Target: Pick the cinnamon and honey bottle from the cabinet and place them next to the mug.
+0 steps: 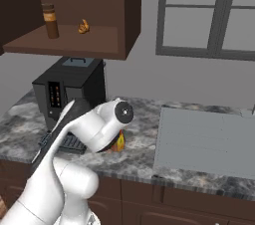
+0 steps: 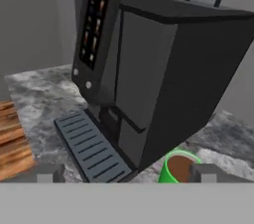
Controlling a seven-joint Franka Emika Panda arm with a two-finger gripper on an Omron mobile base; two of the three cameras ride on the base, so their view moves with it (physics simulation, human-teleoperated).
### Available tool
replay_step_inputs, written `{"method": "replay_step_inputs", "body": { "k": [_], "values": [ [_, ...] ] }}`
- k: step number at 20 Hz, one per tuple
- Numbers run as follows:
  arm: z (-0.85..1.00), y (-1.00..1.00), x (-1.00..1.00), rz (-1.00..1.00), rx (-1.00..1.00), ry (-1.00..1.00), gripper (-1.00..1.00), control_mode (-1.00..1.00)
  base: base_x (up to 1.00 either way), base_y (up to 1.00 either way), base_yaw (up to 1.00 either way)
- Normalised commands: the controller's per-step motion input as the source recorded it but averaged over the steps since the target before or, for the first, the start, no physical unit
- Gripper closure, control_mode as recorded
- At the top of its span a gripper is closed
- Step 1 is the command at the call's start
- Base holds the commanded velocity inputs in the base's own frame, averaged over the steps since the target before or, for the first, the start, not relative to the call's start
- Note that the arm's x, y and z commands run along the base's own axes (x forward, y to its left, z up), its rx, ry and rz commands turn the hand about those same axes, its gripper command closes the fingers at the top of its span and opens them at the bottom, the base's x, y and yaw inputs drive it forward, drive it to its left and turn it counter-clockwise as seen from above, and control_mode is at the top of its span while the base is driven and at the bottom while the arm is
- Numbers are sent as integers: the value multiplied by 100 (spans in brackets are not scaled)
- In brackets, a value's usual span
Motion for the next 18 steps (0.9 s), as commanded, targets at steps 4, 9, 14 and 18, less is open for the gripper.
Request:
{"method": "replay_step_inputs", "body": {
  "k": [4, 9, 14, 18],
  "values": [
    [69, 74, -62, -23, 0, -10, -100, -100, 0, 0, 0],
    [77, 32, -43, -11, -1, 0, -100, -100, 0, 0, 0],
    [86, 7, -37, -2, 0, 0, -100, -100, 0, 0, 0],
    [61, 0, -46, 0, 0, 0, -100, -100, 0, 0, 0]
  ]
}}
